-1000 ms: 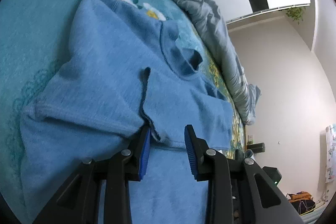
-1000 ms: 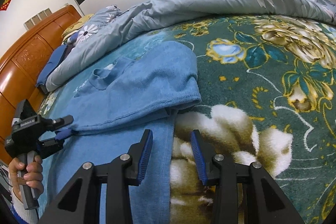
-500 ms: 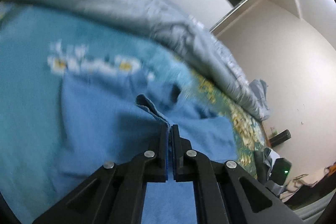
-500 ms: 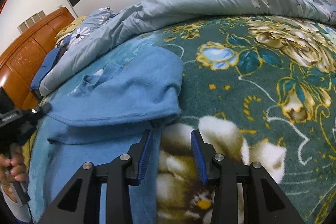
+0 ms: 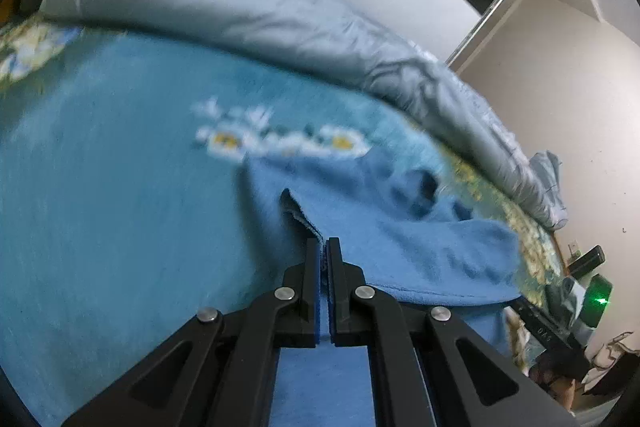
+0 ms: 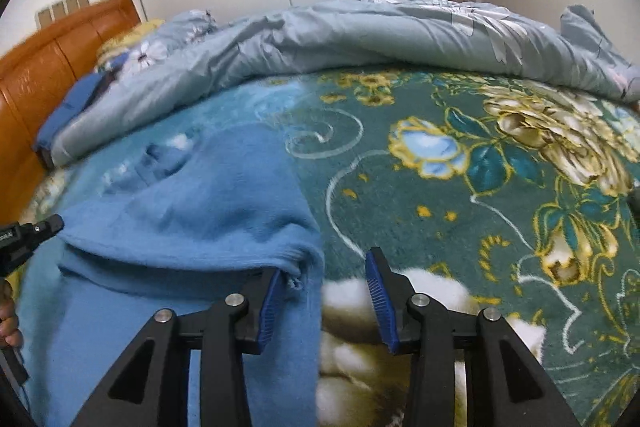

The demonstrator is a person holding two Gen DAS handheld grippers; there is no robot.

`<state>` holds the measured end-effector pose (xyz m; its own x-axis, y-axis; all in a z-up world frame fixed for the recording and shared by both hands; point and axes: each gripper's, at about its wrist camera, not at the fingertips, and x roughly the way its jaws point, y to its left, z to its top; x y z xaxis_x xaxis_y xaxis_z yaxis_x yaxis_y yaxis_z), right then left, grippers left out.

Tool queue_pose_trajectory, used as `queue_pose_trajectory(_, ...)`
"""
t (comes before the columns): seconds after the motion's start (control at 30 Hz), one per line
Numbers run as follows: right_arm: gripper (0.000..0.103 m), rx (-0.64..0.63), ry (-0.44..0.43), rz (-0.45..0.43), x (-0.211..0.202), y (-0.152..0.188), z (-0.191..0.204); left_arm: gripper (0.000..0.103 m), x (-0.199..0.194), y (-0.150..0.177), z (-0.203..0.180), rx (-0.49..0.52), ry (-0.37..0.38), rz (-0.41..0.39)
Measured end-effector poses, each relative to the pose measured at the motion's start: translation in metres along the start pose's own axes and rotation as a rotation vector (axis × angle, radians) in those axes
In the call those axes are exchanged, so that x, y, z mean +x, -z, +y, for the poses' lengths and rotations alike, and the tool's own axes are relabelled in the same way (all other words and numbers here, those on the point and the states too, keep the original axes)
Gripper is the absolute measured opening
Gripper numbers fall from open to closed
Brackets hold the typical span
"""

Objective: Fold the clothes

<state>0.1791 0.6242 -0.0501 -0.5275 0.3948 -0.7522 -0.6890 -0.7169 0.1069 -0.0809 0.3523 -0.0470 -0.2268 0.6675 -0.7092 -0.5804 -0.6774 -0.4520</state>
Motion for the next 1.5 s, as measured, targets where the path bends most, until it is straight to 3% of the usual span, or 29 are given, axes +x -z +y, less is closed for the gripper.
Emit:
queue_pose_trajectory(0.23, 0.046, -0.014, -0.03, 0.048, 0.004, 0.0, -0.005, 0.003, 0.013, 0.01, 0.009, 0.005, -0.016, 0.041)
queue_pose_trajectory(0.47, 0.046, -0.071, -0.174, 0.05, -0.036, 0.004, -0.007, 0.003, 0.009, 0.009, 0.004, 0.069, 0.03, 0.058)
queue_pose_trajectory(0.6, 0.046, -0.065, -0.207, 0.002, -0.037, -0.038, -0.006, 0.003, 0.012, 0.009, 0.003, 0.064, 0.042, 0.068)
queue_pose_trajectory(0.7, 0.046, -0.081, -0.231, 0.016, -0.023, -0.07, 0.003, 0.003, 0.014, 0.01, 0.003, 0.072, 0.036, 0.077)
queue_pose_trajectory(0.87, 0.045, -0.145, -0.304, 0.157, 0.013, -0.104, 0.021, 0.003, 0.011, 0.008, 0.002, 0.079, 0.049, 0.084)
queue_pose_trajectory(0.93, 0.045, -0.187, -0.288, 0.205, 0.025, -0.107, 0.028, 0.003, 0.011, 0.008, 0.001, 0.088, 0.055, 0.085)
queue_pose_trajectory(1.0, 0.041, -0.226, -0.27, 0.248, 0.034, -0.108, 0.033, 0.003, 0.012, 0.008, 0.001, 0.096, 0.055, 0.087)
queue_pose_trajectory(1.03, 0.036, -0.239, -0.269, 0.261, 0.036, -0.108, 0.035, 0.003, 0.012, 0.008, 0.001, 0.097, 0.056, 0.089)
queue_pose_trajectory(1.07, 0.023, -0.249, -0.276, 0.27, 0.037, -0.107, 0.036, 0.003, 0.013, 0.008, 0.001, 0.094, 0.061, 0.09)
queue_pose_trajectory(1.17, 0.01, -0.303, -0.292, 0.289, 0.037, -0.106, 0.044, 0.003, 0.015, 0.007, 0.004, 0.077, 0.076, 0.093)
queue_pose_trajectory(1.27, 0.009, -0.327, -0.262, 0.28, 0.036, -0.112, 0.046, 0.003, 0.014, 0.008, 0.006, 0.074, 0.065, 0.082)
queue_pose_trajectory(1.5, 0.007, -0.199, -0.182, 0.232, 0.05, -0.133, 0.018, 0.004, 0.018, 0.013, 0.001, 0.106, 0.021, 0.076)
